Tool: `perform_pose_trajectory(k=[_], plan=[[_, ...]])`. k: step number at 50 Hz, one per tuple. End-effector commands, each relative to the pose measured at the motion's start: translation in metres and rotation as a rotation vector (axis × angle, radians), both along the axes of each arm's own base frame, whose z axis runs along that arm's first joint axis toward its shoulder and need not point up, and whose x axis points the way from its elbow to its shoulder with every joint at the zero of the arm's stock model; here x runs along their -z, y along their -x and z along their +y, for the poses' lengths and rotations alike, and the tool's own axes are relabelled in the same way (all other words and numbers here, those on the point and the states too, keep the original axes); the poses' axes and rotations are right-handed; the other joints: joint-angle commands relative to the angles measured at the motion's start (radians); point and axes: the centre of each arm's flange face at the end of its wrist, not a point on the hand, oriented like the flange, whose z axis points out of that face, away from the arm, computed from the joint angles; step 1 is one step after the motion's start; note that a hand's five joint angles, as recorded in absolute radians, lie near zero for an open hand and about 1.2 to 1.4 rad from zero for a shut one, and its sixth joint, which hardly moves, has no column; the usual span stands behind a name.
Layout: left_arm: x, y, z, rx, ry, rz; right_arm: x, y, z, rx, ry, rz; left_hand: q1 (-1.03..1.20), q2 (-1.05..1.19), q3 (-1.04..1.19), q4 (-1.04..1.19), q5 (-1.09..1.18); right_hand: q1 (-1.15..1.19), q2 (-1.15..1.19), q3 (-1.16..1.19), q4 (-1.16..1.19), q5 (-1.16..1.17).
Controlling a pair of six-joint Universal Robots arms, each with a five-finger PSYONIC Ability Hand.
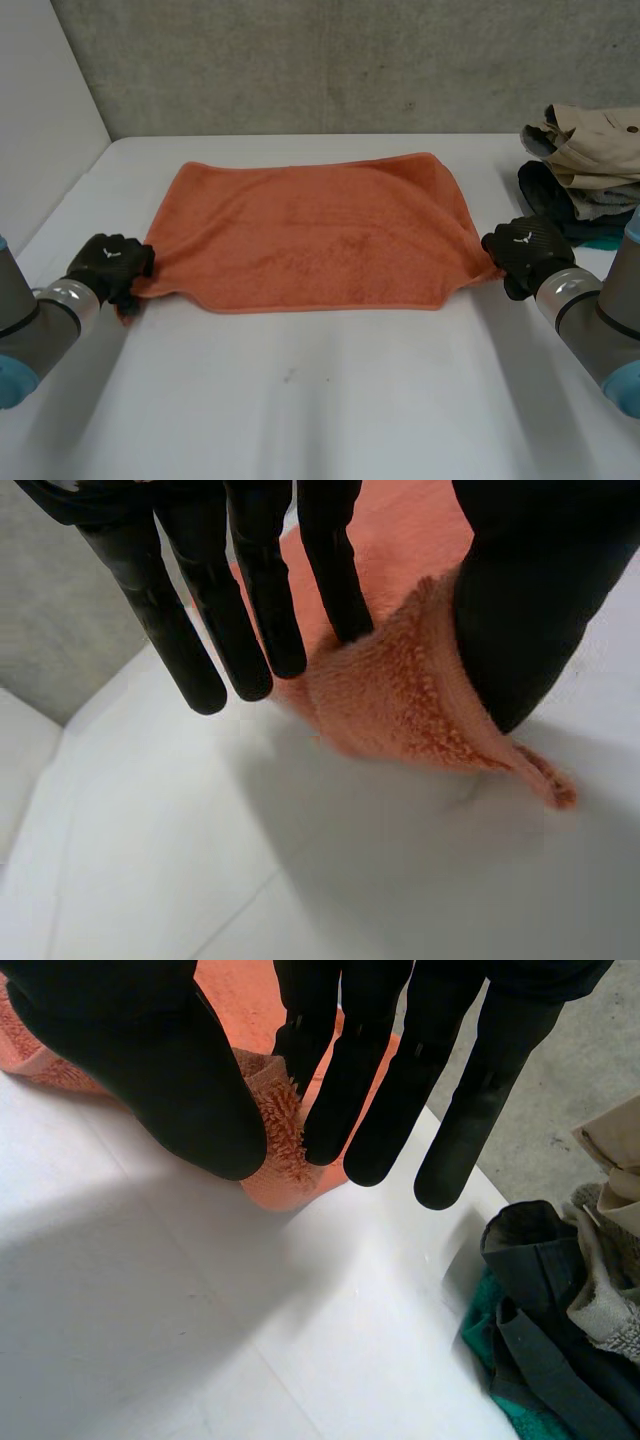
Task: Fold the laundry.
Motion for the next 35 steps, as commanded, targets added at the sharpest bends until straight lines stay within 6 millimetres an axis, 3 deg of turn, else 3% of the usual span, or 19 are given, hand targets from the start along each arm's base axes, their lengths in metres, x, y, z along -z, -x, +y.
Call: perform_pose_trajectory(k=[1,14,16,17,18,23,27,31,35], plan=[[-0.005,-0.006,-0.012,-0.026,0.121,-0.010,-0.001,0.000,0.001,-0.001,0.001,0.001,0.224,0.236,0.242,0.238,0.241,0.274,0.210,0.203,0.196,0.240],[-0.004,-0.009,-0.013,-0.035,0.119,-0.016,-0.001,0.000,0.003,-0.003,-0.003,0.002,0.151,0.162,0.168,0.165,0.167,0.274,0.210,0.203,0.196,0.240],[-0.005,-0.012,-0.014,-0.058,0.122,-0.020,-0.001,0.000,0.002,-0.005,-0.002,0.002,0.291,0.302,0.308,0.305,0.307,0.274,0.210,0.203,0.196,0.240],[-0.006,-0.014,-0.015,-0.070,0.126,-0.023,-0.002,0.000,0.002,-0.005,-0.002,0.002,0.626,0.637,0.643,0.640,0.642,0.274,0.210,0.203,0.196,0.240],[-0.007,-0.015,-0.016,-0.077,0.129,-0.025,-0.002,0.000,0.002,-0.004,-0.004,0.004,0.687,0.698,0.704,0.701,0.703,0.274,0.210,0.203,0.196,0.240],[-0.020,-0.023,-0.015,-0.121,0.149,-0.038,-0.011,0.001,0.004,-0.012,0.008,0.043,0.688,0.699,0.705,0.702,0.704,0.274,0.210,0.203,0.196,0.240],[-0.048,-0.021,0.009,-0.116,0.126,-0.037,-0.032,0.006,0.020,-0.043,-0.014,0.151,0.688,0.699,0.705,0.702,0.704,0.274,0.210,0.203,0.196,0.240],[-0.079,-0.017,0.038,-0.098,0.126,-0.035,-0.060,0.024,0.034,-0.040,-0.061,0.276,0.688,0.699,0.705,0.702,0.704,0.274,0.210,0.203,0.196,0.240],[-0.110,-0.012,0.070,-0.053,0.143,-0.025,-0.101,0.048,0.063,-0.029,-0.106,0.384,0.688,0.699,0.705,0.702,0.704,0.274,0.210,0.203,0.196,0.240]])
